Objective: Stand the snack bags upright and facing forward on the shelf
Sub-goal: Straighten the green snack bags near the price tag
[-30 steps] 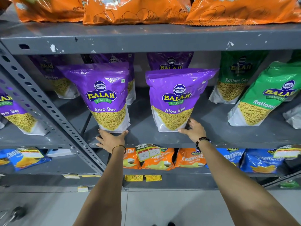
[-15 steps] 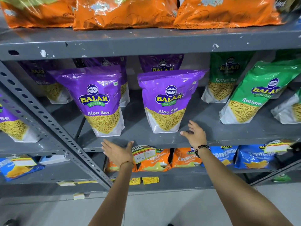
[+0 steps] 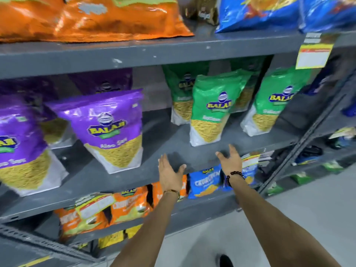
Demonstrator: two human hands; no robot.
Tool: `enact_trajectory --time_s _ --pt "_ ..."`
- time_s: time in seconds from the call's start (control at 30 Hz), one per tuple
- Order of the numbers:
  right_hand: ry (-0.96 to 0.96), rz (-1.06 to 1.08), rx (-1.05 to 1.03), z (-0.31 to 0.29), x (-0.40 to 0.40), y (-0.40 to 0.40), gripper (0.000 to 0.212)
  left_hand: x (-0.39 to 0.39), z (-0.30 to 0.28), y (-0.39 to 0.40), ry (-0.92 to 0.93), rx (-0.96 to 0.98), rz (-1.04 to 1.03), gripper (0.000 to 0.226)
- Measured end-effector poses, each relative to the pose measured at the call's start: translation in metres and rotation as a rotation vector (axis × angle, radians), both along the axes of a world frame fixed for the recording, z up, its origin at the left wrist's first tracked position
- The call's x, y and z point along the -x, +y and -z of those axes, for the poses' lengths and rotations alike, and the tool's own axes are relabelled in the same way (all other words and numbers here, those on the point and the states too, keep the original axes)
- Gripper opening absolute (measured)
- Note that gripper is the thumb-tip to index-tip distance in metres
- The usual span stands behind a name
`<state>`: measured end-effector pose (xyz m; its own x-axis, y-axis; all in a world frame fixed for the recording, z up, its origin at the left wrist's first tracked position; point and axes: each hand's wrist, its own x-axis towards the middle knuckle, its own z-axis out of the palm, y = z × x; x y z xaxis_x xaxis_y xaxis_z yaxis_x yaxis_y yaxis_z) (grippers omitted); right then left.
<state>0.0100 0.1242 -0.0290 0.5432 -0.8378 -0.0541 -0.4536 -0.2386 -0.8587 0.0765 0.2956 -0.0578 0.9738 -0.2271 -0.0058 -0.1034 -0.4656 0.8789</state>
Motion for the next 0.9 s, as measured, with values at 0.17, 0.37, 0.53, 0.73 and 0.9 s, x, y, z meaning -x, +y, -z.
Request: enact_trajectory --time_s 0.17,0.37,0.53,0.73,0.9 --pt "0.012 -0.206 -0.074 0.000 -0.013 -0.070 0.067 -0.014 -0.006 -0.076 0.075 0.005 -0.036 0.074" --pt "0.018 -0.467 -0.173 -0.012 -0.043 -0.110 0.072 -0.033 -0.019 -0.108 0.133 -0.039 -0.081 0.070" --pt "-0.039 -0.646 -0.317 -0.011 -0.053 -0.116 0.080 -0.047 -0.014 -0.114 0.219 0.032 -0.070 0.060" --pt "-0.097 -0.743 -0.270 -0.011 -0.053 -0.108 0.056 -0.040 -0.024 -0.108 0.255 0.170 -0.038 0.050" --pt "-0.114 -0.728 -0.247 -0.009 -0.051 -0.094 0.047 -0.031 -0.036 -0.093 0.239 0.212 -0.053 0.046"
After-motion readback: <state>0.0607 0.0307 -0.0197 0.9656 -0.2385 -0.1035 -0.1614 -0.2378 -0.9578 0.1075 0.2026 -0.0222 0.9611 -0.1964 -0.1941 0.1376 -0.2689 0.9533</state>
